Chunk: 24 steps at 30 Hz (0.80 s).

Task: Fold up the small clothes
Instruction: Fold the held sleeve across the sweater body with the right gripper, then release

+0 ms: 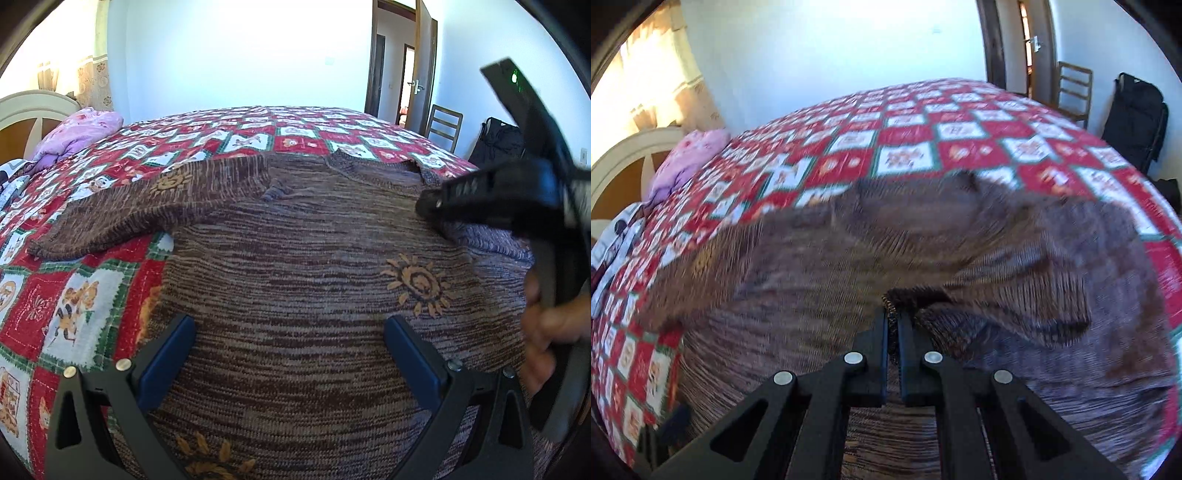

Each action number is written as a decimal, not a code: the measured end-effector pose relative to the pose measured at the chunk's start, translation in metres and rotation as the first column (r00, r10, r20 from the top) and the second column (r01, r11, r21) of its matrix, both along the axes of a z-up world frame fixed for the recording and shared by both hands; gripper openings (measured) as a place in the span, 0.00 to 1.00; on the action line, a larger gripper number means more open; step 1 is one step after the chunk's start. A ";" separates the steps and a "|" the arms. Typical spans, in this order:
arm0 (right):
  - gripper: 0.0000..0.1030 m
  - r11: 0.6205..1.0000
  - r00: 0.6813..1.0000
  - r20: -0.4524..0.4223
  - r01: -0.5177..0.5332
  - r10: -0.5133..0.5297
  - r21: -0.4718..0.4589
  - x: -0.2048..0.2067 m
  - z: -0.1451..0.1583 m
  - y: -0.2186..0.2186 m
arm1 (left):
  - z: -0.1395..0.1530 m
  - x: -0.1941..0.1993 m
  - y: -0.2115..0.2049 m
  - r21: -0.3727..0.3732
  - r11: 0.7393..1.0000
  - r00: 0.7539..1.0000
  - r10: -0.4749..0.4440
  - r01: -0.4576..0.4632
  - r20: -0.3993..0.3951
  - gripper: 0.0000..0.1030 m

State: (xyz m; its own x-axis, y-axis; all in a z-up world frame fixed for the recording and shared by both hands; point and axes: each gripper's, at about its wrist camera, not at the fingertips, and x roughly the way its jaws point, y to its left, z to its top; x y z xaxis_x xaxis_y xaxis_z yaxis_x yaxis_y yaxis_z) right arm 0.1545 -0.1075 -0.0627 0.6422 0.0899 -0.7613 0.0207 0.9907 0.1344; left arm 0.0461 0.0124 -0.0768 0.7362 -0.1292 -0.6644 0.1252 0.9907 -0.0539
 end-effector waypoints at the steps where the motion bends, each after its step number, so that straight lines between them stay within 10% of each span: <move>1: 0.04 1.000 1.000 0.007 -0.008 0.008 0.006 -0.001 -0.004 0.000 | 0.000 0.000 0.000 0.000 1.000 1.000 0.000 0.000 0.000 1.00; 4: 0.07 0.998 1.000 0.014 -0.026 0.025 0.051 -0.002 -0.010 -0.002 | 0.000 0.000 0.000 0.000 1.000 1.000 0.000 0.000 0.000 1.00; 8: 0.58 0.961 0.995 0.006 -0.102 0.104 0.258 0.000 -0.008 -0.010 | 0.000 0.000 0.000 -0.001 1.000 1.000 0.000 0.000 -0.002 1.00; 11: 0.59 0.916 0.989 0.041 -0.148 0.143 0.373 -0.011 0.010 -0.024 | 0.000 0.000 -0.001 -0.002 1.000 1.000 0.000 0.000 -0.001 1.00; 15: 0.53 0.931 0.984 0.158 0.020 -0.083 0.364 -0.034 0.040 -0.073 | 0.000 0.000 0.000 -0.003 1.000 1.000 0.000 0.000 -0.001 1.00; 24: 0.41 0.942 0.972 -0.040 0.233 -0.230 0.241 0.005 0.006 -0.103 | 0.000 -0.001 0.000 -0.003 1.000 1.000 0.000 0.000 0.000 1.00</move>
